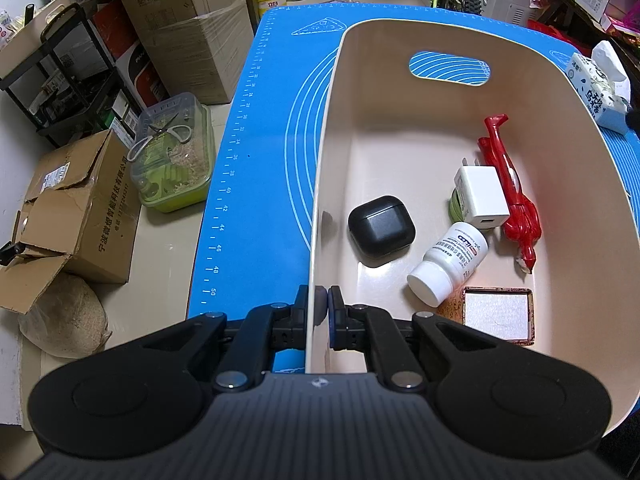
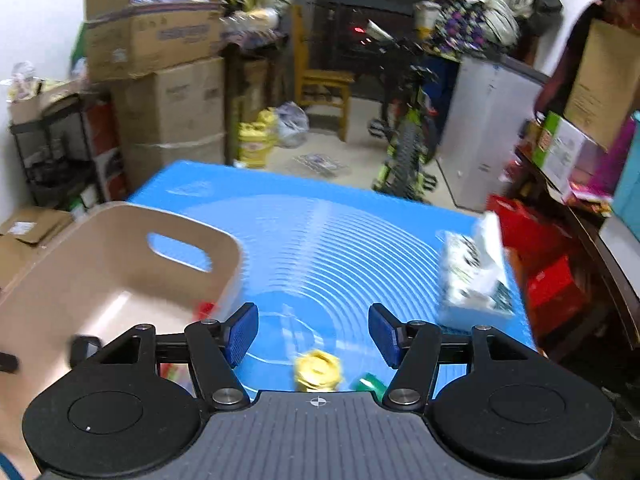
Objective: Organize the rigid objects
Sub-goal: 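Reach the right tool to the green-handled screwdriver and grasp it, then carry the green screwdriver into the basket and release it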
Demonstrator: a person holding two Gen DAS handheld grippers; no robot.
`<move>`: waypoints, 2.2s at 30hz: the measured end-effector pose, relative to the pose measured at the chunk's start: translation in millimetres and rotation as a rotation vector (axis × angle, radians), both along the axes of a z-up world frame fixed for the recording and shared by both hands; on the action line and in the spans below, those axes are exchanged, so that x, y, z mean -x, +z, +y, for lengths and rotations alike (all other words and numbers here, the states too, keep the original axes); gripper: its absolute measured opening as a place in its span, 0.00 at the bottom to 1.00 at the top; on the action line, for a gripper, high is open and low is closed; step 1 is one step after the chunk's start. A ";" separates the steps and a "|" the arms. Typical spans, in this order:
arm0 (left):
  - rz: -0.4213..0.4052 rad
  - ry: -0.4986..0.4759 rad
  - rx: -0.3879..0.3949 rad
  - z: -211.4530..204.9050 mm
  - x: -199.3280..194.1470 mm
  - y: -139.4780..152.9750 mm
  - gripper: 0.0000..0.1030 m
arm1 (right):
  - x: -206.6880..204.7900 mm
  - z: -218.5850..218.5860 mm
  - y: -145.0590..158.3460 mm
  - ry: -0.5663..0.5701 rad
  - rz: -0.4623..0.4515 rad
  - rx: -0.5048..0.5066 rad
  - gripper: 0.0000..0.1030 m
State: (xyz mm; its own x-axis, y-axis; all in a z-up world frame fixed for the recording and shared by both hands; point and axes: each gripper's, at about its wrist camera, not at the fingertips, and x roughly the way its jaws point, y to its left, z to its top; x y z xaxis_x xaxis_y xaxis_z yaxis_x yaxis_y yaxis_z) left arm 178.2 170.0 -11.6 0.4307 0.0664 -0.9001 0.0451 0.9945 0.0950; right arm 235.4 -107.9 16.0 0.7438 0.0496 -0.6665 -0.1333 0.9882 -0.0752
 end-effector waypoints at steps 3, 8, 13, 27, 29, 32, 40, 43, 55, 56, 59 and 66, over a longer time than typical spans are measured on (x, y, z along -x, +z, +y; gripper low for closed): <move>0.000 0.000 -0.001 -0.3 0.2 0.0 0.10 | -5.7 -19.8 -19.5 -0.024 0.045 0.034 0.67; -0.001 0.000 -0.005 -0.6 0.6 -0.2 0.10 | -11.6 -40.8 -44.7 -0.056 0.077 0.052 0.67; 0.000 -0.001 -0.012 -1.2 0.8 0.7 0.11 | -20.4 -51.1 -67.7 -0.033 0.119 0.092 0.67; -0.002 -0.002 -0.020 -1.4 1.9 0.7 0.12 | -41.1 -65.1 -115.3 0.043 0.206 0.021 0.67; -0.002 -0.002 -0.021 -1.9 1.7 0.4 0.12 | -41.7 -68.9 -116.8 0.039 0.203 -0.009 0.67; -0.002 -0.002 -0.022 -2.2 1.6 0.4 0.12 | -40.8 -74.2 -118.7 0.036 0.192 -0.051 0.67; -0.003 -0.004 -0.024 -1.9 1.7 0.1 0.12 | -36.1 -74.7 -117.1 0.007 0.165 -0.044 0.33; -0.003 -0.003 -0.023 -1.9 1.7 0.1 0.12 | -32.7 -69.8 -116.0 0.000 0.160 -0.017 0.33; -0.003 -0.004 -0.018 -2.0 1.3 -0.4 0.11 | 4.9 -50.2 -92.0 -0.039 0.045 0.032 0.33; -0.003 -0.004 -0.019 -1.8 1.4 -0.4 0.12 | 6.8 -49.8 -88.5 -0.040 0.042 0.028 0.33; -0.003 -0.003 -0.018 -2.4 1.4 -0.6 0.11 | 13.0 -45.1 -75.6 -0.040 0.015 0.023 0.33; -0.002 -0.004 -0.018 -2.6 1.4 -0.6 0.12 | 34.6 -17.7 -29.7 0.005 -0.117 -0.009 0.33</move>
